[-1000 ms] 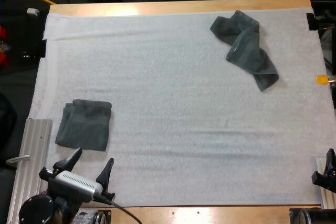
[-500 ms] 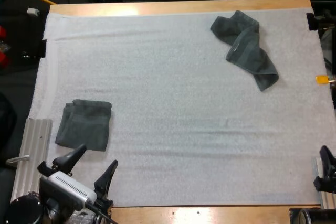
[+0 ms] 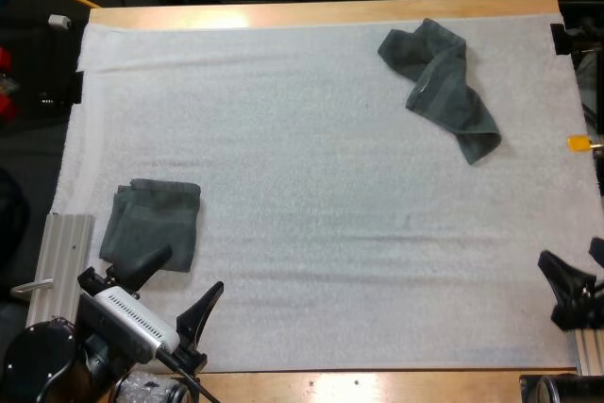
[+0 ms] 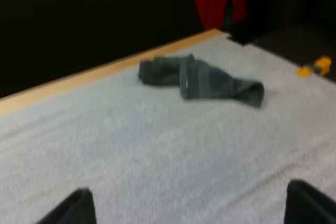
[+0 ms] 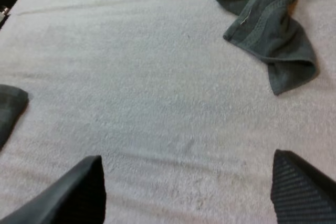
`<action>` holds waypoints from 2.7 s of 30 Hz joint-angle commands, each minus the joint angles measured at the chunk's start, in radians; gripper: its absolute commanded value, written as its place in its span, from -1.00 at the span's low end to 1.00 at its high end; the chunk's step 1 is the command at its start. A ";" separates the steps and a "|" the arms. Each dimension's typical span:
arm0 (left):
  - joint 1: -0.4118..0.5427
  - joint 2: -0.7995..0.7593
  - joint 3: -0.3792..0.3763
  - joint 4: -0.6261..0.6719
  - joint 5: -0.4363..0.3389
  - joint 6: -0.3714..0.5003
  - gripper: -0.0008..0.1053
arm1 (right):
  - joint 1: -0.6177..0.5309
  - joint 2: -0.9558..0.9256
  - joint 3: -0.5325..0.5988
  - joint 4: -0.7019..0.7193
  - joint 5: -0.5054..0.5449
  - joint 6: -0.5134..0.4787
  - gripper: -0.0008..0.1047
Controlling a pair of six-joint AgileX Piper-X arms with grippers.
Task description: Pick towel from pile, fold and stack
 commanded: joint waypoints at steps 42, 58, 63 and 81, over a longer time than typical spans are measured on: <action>-0.003 0.003 -0.008 -0.004 0.007 -0.011 0.34 | 0.001 1.083 -0.005 -0.741 0.137 0.622 0.23; -0.003 0.003 -0.008 0.082 0.007 -0.013 0.34 | 0.001 1.333 -0.005 -0.858 0.126 0.693 -0.10; -0.003 0.003 -0.008 0.082 0.007 -0.025 0.34 | 0.001 1.344 -0.005 -0.862 0.126 0.715 -0.65; -0.003 0.003 -0.008 0.082 0.007 -0.025 0.34 | 0.079 1.185 -0.008 -0.910 0.311 0.537 -0.99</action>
